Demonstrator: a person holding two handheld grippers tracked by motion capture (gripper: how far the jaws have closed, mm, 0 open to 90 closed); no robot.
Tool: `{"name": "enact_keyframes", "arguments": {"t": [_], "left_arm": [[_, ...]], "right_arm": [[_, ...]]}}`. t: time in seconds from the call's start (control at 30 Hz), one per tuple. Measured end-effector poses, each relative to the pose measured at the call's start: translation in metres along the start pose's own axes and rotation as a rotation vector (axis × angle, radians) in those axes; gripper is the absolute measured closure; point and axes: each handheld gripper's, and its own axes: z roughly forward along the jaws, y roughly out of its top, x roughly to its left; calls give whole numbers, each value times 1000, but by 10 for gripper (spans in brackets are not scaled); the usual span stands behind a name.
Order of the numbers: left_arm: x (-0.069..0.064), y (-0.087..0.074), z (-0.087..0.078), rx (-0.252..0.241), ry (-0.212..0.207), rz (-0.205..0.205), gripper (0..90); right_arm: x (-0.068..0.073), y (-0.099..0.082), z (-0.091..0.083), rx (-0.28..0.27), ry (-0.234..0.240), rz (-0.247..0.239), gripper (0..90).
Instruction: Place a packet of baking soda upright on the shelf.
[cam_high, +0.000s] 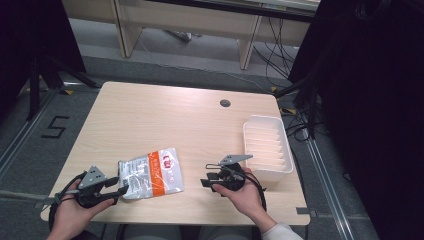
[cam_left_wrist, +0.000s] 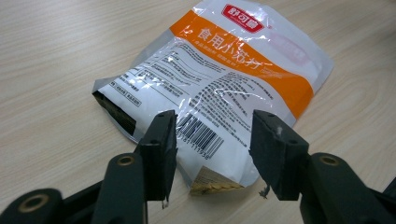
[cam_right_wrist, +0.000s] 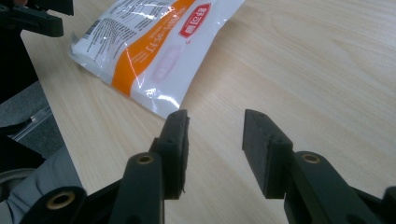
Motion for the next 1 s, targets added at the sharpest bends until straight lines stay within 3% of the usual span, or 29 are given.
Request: {"name": "enact_keyframes", "arguments": {"t": [0.13, 0.17, 0.2, 0.27, 0.33, 0.37, 0.4, 0.43, 0.53, 0.57, 0.6, 0.63, 0.7, 0.73, 0.77, 0.83, 0.87, 0.9, 0.93, 0.97, 1.0], "left_arm": [[1, 0, -1, 11, 3, 33, 616], [2, 0, -3, 51, 7, 61, 644], [0, 0, -2, 25, 12, 44, 661], [-1, 0, -4, 45, 17, 43, 693], [-2, 0, -3, 32, 22, 28, 716], [0, 0, -4, 60, 19, 67, 730], [0, 0, -4, 60, 19, 67, 735], [-1, -2, -3, 66, 13, 30, 737], [1, -3, -1, 76, 17, 28, 759], [-1, -4, 1, 51, 21, 5, 763], [-1, -3, 1, 55, 22, 4, 764], [1, -2, -2, 86, 10, 42, 764], [0, -3, -2, 79, 15, 34, 764], [0, -3, -2, 79, 19, 46, 764], [0, -2, 0, 93, 7, 32, 764], [1, -2, 0, 90, 9, 42, 764], [-2, -3, 1, 76, 13, 8, 763], [-2, -3, 1, 76, 13, 8, 762], [0, -3, 0, 80, 11, 48, 762], [-1, -3, 0, 87, 14, 13, 762], [-2, -3, 1, 71, 20, 11, 762]], "right_arm": [[0, 6, 6, 1, 9, -2, 638], [0, 7, 7, 6, 9, 2, 639], [0, 9, 8, 6, 9, -8, 639], [0, 12, 11, 7, 13, -6, 639], [0, 14, 14, 9, 6, -14, 639], [0, 15, 15, 10, 7, -21, 639], [1, 16, 17, 13, 6, -24, 639], [0, 17, 18, 16, 2, -32, 639], [-1, 21, 22, 23, 16, -21, 638], [-1, 22, 25, 28, 18, -18, 638], [-2, 24, 28, 31, 20, -16, 636], [-2, 26, 32, 31, 27, -14, 635], [-3, 29, 37, 42, 18, -27, 628], [-2, 31, 39, 49, 24, -12, 626], [-2, 32, 42, 51, 25, -7, 622], [-2, 34, 46, 44, 30, 5, 616], [-3, 38, 50, 70, 36, 9, 601], [-3, 39, 53, 68, 38, 14, 589], [-2, 40, 57, 66, 38, 11, 577], [-1, 42, 59, 76, 40, 13, 567], [-1, 43, 64, 68, 45, 27, 559]]}}
